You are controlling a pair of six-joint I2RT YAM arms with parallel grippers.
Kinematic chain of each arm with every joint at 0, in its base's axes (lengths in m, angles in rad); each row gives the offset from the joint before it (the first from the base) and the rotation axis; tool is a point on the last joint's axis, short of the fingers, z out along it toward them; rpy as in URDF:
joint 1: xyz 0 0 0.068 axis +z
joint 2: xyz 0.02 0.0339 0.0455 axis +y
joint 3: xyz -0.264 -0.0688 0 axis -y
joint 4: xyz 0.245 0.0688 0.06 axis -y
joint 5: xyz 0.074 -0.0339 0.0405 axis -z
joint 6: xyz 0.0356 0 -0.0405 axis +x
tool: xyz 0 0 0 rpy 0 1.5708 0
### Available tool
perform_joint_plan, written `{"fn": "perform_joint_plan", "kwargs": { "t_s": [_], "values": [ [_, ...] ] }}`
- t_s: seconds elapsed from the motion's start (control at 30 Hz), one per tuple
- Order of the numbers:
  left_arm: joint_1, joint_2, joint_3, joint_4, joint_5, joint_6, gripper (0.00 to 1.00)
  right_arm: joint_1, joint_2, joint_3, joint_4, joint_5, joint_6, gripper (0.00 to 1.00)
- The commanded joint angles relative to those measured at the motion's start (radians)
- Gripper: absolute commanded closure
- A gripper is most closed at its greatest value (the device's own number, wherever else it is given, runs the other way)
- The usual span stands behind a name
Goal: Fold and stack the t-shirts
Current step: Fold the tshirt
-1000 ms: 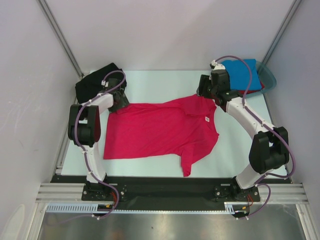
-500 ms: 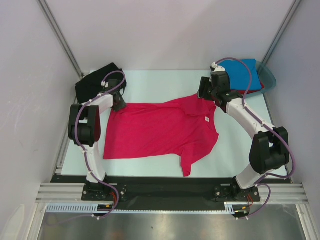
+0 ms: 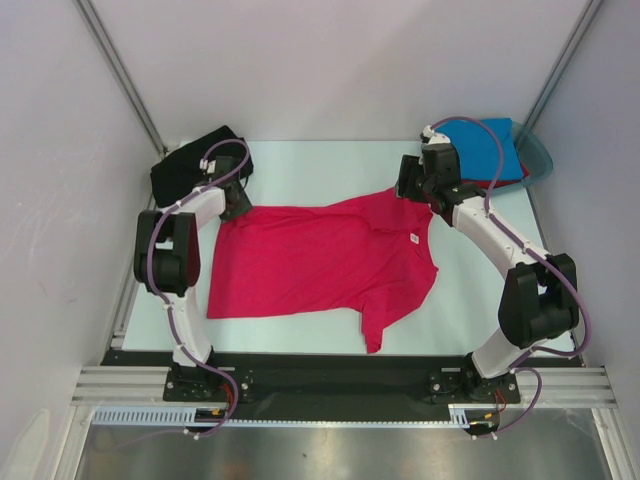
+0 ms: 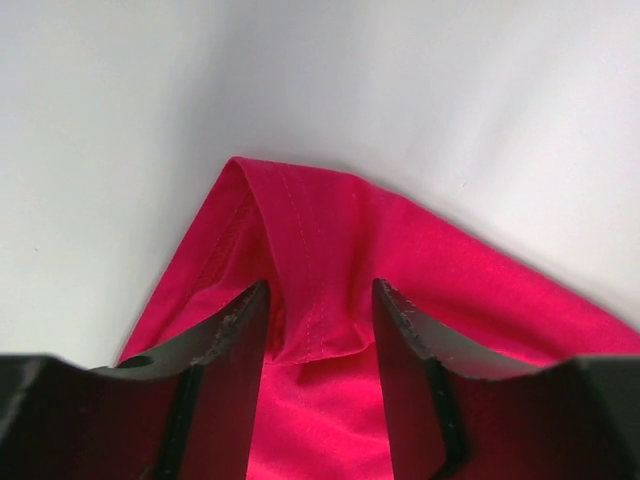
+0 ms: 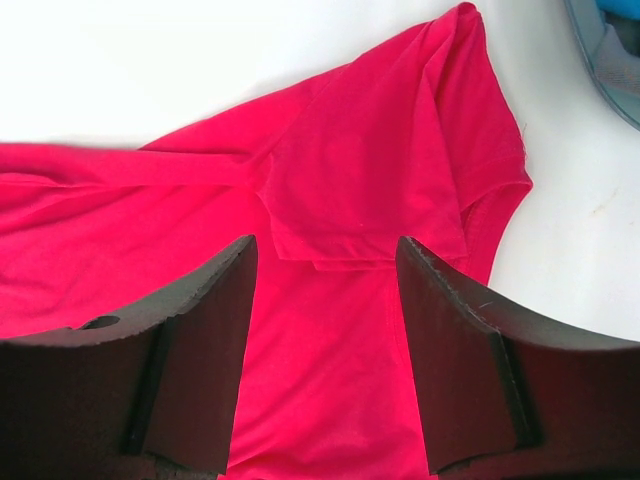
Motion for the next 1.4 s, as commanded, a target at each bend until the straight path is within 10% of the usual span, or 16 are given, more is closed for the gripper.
{"fn": "perform_joint_plan", "kwargs": {
  "t_s": [0.0,0.23,0.73,0.93,1.37],
  "values": [
    [0.003,-0.06,0.016,-0.006,-0.026,0.009,0.5,-0.003,-0.014,0.003,0.01,-0.004,-0.008,0.37],
    [0.003,-0.074,-0.004,0.016,-0.012,0.009,0.82,-0.001,-0.007,0.007,0.006,-0.008,-0.006,0.37],
    [0.003,-0.048,-0.009,0.012,0.014,0.008,0.67,-0.004,-0.004,0.012,-0.005,-0.002,-0.011,0.37],
    [0.003,-0.031,-0.02,0.032,0.048,0.004,0.99,-0.007,-0.004,0.014,-0.01,0.002,-0.014,0.37],
    [0.003,-0.129,0.0,-0.004,0.042,0.034,1.0,-0.014,-0.001,0.015,-0.017,0.001,-0.011,0.37]
  ]
}}
